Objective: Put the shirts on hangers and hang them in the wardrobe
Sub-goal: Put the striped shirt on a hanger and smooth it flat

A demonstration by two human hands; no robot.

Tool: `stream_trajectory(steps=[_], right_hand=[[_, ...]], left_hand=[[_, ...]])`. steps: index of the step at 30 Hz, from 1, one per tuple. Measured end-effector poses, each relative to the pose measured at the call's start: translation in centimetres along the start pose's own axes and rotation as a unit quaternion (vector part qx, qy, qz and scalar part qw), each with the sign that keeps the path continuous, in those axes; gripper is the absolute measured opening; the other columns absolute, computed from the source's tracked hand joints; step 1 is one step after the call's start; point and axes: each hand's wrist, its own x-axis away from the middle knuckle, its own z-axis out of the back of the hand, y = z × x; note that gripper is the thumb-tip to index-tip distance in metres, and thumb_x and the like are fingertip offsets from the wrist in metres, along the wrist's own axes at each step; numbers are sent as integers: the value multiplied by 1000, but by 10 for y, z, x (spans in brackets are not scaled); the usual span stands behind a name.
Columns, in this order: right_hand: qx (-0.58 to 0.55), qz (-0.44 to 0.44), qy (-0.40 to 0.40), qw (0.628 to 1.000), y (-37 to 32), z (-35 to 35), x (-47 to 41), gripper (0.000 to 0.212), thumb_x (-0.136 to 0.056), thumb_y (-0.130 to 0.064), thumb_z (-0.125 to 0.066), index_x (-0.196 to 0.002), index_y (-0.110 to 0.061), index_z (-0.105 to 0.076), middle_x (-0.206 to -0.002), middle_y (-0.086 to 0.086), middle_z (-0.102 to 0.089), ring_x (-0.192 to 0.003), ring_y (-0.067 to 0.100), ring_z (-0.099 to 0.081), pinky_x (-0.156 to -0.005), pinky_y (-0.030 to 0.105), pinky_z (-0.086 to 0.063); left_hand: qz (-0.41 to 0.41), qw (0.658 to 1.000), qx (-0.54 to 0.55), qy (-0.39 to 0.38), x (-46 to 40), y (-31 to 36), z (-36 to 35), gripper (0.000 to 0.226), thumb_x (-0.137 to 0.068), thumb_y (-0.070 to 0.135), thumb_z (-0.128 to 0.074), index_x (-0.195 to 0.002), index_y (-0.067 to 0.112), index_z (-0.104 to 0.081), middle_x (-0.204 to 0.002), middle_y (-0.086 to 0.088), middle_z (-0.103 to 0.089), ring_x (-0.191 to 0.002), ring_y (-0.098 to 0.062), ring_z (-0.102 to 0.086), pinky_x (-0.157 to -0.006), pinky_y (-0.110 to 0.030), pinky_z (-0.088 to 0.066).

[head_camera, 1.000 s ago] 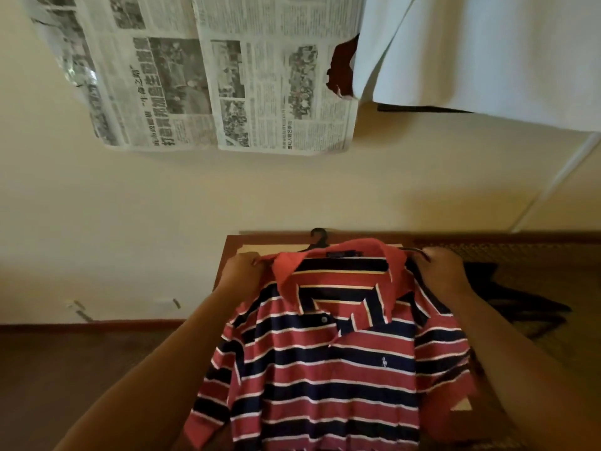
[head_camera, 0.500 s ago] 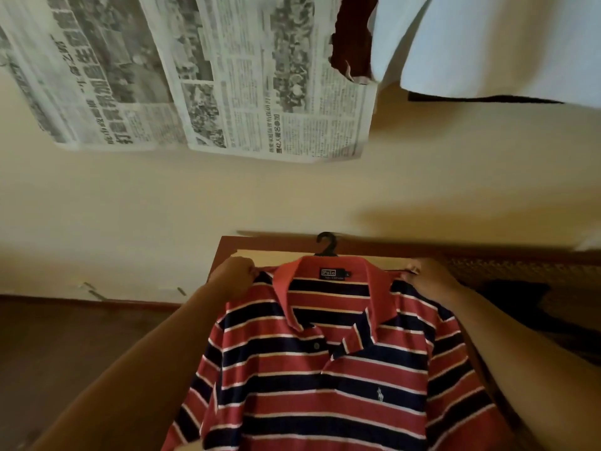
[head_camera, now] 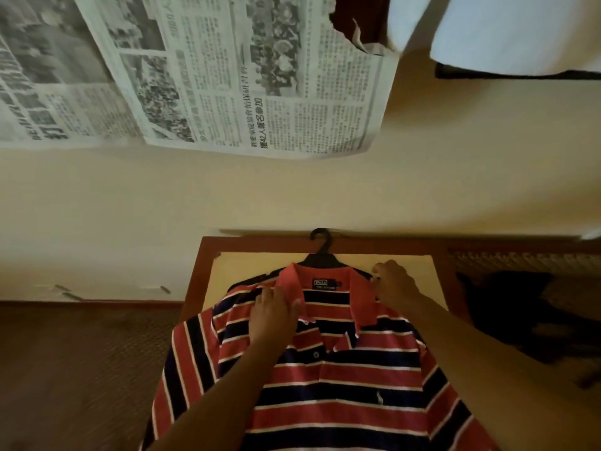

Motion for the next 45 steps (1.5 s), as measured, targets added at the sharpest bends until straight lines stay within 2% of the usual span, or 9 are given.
stream_trajectory(steps=[6, 10, 13, 17, 22, 25, 28, 35, 45], right_hand=[[-41, -11, -5, 999, -35, -13, -17, 29, -101, -28, -41, -115, -10, -59, -119, 15, -52, -108, 37, -52, -87, 43, -46], [-104, -40, -27, 993, -40, -11, -26, 17, -99, -25, -39, -94, -20, -55, -111, 8, -61, -100, 32, -56, -90, 45, -47], [-153, -40, -62, 985, -42, -7, -28, 19, -97, -23, -47, -86, -18, -62, -106, 12, -64, -89, 26, -56, -85, 38, -46], [-183, -37, -112, 976, -46, 5, -23, 24, -90, -12, -56, -108, 1, -64, -102, 18, -64, -86, 27, -60, -68, 34, -47], [-257, 3, -149, 955, -49, 30, -14, 25, -87, -8, -58, -110, -19, -60, -101, 3, -63, -88, 20, -60, -66, 27, -47], [-269, 48, -115, 955, -47, 47, -7, 8, -94, -23, -60, -101, -22, -64, -89, -4, -65, -85, 19, -64, -64, 26, -46], [-179, 98, 1, 979, -32, 66, -1, 12, -95, -19, -57, -88, -17, -66, -72, -5, -57, -75, 20, -56, -57, 25, -35], [-136, 94, 147, 975, 34, 105, 23, 19, -95, -13, -56, -104, -1, -68, -89, 8, -64, -82, 20, -56, -72, 31, -40], [-160, 63, 62, 983, 48, 103, 51, 13, -95, -16, -58, -89, -15, -69, -65, -1, -59, -58, 13, -50, -55, 23, -32]], left_hand=[[114, 986, 112, -46, 3, 26, -18, 73, -88, 59, -52, -141, 13, -29, -133, -11, -48, -120, -26, -51, -101, -41, -46], [134, 983, 115, -54, -3, 31, -17, 79, -85, 53, -61, -142, 12, -25, -130, -11, -50, -119, -27, -52, -100, -42, -47], [124, 986, 94, -52, -2, 34, -16, 68, -93, 31, -57, -146, 9, -20, -132, -14, -48, -120, -28, -50, -102, -39, -45], [141, 981, 126, -43, -5, 33, -9, 50, -99, 18, -41, -145, 11, -23, -117, -10, -59, -101, -22, -60, -86, -34, -53], [103, 988, 112, 6, -7, 32, 8, 28, -102, 24, -30, -127, 14, -40, -90, -1, -60, -76, -16, -58, -65, -30, -50], [88, 988, 121, 31, -8, 30, 19, 22, -102, 25, -33, -110, 16, -52, -85, 2, -60, -74, -14, -61, -66, -30, -55], [80, 988, 117, 62, -10, 29, 28, 25, -101, 33, -38, -96, 18, -57, -82, 3, -62, -71, -11, -59, -64, -27, -53], [124, 972, 193, 44, -20, 25, 39, 19, -99, 24, -46, -91, 14, -59, -83, -2, -63, -70, -12, -57, -57, -22, -44], [141, 961, 235, 38, -20, 24, 42, 19, -99, 23, -48, -103, 11, -62, -80, 2, -60, -68, -10, -57, -51, -18, -40]])
